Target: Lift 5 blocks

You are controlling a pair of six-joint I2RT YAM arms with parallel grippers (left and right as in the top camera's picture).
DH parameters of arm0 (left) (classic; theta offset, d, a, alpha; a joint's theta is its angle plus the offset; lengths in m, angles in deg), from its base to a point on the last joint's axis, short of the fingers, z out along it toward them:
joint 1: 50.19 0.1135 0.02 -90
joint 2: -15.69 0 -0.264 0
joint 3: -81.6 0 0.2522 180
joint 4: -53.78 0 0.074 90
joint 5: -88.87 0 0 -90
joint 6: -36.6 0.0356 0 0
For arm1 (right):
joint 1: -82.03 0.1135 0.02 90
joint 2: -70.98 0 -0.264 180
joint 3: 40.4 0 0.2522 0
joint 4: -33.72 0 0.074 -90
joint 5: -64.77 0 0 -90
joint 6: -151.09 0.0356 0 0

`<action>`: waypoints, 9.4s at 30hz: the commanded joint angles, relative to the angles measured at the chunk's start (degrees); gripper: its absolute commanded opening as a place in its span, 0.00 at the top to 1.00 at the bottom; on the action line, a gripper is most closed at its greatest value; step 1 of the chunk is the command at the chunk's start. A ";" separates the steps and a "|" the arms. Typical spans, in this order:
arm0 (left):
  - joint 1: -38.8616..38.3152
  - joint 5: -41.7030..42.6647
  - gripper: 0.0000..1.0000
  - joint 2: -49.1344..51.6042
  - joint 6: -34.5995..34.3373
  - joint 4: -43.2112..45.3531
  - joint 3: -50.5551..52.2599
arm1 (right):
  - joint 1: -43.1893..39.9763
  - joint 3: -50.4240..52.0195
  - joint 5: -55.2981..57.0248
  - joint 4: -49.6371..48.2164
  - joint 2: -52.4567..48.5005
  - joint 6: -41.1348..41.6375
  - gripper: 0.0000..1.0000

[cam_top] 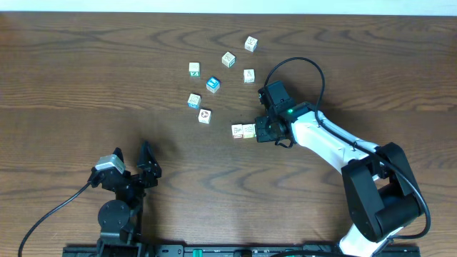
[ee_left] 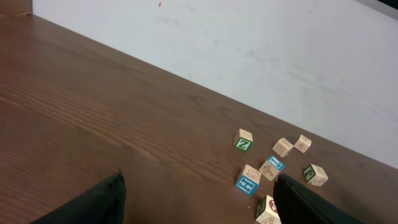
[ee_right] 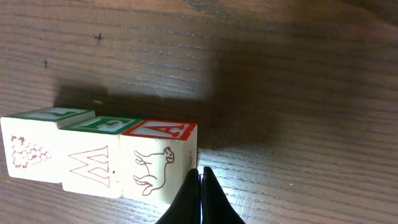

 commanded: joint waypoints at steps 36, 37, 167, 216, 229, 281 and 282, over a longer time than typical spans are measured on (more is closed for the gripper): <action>0.26 -7.67 0.24 -0.37 1.20 -1.18 1.03 | -6.05 -15.37 4.66 -8.09 -1.16 -9.60 0.25; 0.26 -7.67 0.23 -0.37 1.20 -1.29 1.03 | -6.05 -15.39 4.63 -9.20 -1.66 -9.57 0.23; 0.26 -7.89 0.23 3.61 1.20 -1.46 1.03 | -3.17 17.09 5.27 -20.74 11.63 -3.58 0.94; 0.26 -7.89 0.24 3.76 1.20 -1.46 1.03 | -3.50 9.53 5.53 -20.02 6.51 -3.56 0.55; 0.26 -7.89 0.23 3.76 1.20 -1.44 1.03 | -8.55 6.27 10.05 -6.58 6.51 -0.33 0.99; 0.26 -7.89 0.23 3.76 1.20 -1.44 1.03 | -2.03 8.90 6.86 -6.25 6.51 1.31 0.99; 0.26 -7.89 0.24 3.76 1.20 -1.44 1.03 | -2.03 8.90 6.86 -6.58 6.51 1.31 0.99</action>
